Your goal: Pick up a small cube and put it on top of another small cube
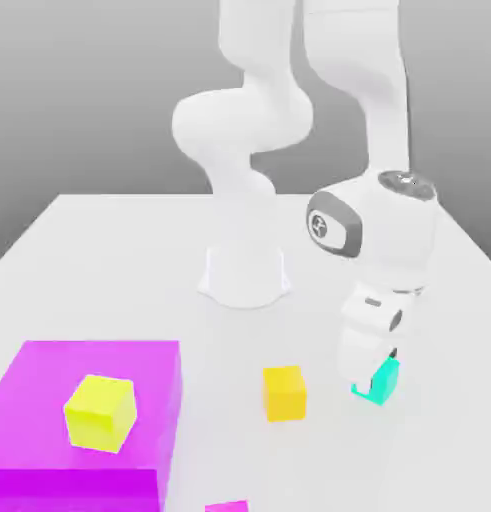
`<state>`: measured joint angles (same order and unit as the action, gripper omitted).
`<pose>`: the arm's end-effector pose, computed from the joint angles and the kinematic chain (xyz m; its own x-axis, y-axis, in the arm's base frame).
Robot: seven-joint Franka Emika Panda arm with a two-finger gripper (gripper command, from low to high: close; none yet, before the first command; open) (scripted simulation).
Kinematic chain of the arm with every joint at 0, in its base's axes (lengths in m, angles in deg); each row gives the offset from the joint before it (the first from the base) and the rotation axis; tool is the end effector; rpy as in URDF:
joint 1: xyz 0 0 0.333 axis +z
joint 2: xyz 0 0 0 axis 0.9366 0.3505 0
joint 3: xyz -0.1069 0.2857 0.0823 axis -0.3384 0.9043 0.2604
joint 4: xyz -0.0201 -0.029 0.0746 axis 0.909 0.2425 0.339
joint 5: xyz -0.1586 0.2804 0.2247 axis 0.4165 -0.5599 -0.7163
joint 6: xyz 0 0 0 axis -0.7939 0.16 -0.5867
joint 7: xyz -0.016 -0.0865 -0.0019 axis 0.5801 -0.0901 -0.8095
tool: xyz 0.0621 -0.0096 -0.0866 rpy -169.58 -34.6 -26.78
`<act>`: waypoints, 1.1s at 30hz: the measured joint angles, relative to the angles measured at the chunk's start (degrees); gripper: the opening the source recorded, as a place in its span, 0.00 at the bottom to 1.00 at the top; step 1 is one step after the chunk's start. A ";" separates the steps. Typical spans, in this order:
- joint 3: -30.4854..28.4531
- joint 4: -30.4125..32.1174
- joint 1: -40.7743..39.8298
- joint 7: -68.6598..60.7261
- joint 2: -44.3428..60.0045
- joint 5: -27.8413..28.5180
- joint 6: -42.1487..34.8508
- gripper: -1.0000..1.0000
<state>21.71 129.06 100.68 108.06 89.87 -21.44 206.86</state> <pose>0.2881 0.1951 0.1298 0.9894 0.1450 0.0003 0.1450 -0.9894 -0.0002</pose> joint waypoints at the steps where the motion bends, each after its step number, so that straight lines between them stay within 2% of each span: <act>1: 0.00 0.00 0.00 0.02 0.00 0.02 -0.01 0.00; 6: 0.03 0.03 -0.08 0.19 -0.21 0.26 -0.20 0.00; 13: 3.56 2.43 -1.96 -4.24 -13.36 -5.71 -10.94 0.00; 17: -0.78 3.81 -4.67 -7.21 -20.34 -6.94 -16.57 0.00; 23: -7.40 5.87 -13.83 -9.16 -29.91 -3.22 -24.05 0.00; 26: -8.63 5.99 -14.54 -10.04 -27.10 -3.60 -21.13 0.00; 31: -9.14 5.76 -13.58 -11.92 -17.63 -6.21 -11.91 0.00; 32: -9.15 5.73 -13.52 -12.21 -16.00 -6.64 -10.33 1.00; 33: -9.15 5.73 -13.48 -12.21 -16.00 -6.64 -10.33 1.00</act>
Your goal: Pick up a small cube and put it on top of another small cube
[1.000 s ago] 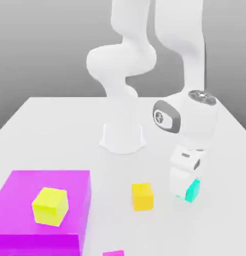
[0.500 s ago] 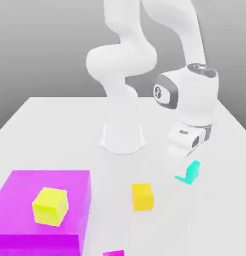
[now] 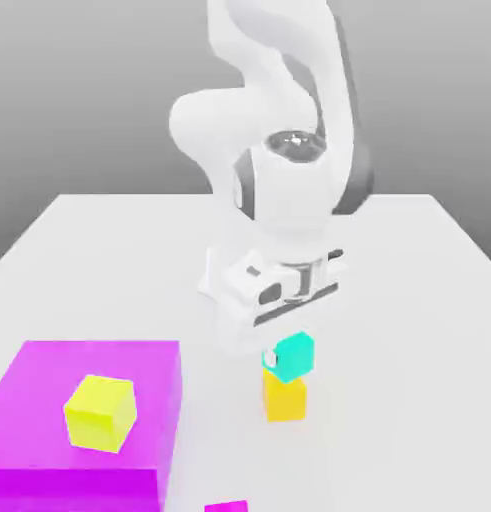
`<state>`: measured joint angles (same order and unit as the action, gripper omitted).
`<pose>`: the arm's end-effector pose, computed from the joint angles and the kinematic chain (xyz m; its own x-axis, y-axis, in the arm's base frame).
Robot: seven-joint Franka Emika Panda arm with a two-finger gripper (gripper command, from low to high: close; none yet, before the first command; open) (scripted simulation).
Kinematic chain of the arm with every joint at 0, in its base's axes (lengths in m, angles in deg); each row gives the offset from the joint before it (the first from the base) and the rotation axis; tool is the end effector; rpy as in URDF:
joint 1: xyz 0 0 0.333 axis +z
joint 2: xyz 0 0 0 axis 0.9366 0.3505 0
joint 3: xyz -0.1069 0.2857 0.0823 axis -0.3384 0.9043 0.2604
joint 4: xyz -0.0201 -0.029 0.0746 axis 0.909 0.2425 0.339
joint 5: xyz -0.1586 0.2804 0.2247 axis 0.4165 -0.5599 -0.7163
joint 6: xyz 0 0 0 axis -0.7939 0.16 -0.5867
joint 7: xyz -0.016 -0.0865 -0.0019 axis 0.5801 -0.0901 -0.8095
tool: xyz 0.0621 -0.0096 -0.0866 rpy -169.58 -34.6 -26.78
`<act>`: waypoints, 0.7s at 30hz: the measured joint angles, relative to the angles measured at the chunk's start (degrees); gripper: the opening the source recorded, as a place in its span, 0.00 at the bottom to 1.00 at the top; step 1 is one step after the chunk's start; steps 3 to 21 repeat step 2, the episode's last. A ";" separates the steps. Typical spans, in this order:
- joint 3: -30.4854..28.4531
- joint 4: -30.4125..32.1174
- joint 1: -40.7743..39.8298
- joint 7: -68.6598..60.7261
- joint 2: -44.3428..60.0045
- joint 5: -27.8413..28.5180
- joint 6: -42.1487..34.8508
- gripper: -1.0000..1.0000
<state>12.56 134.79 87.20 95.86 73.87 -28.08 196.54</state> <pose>0.3250 0.0562 0.1869 0.9885 -0.1510 -0.0017 -0.1510 -0.9885 -0.0017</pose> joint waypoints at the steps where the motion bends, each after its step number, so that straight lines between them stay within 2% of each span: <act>1: 0.00 0.00 0.01 0.00 0.00 0.00 0.00 1.00; 21: 0.00 0.00 0.01 0.00 0.00 0.00 0.00 1.00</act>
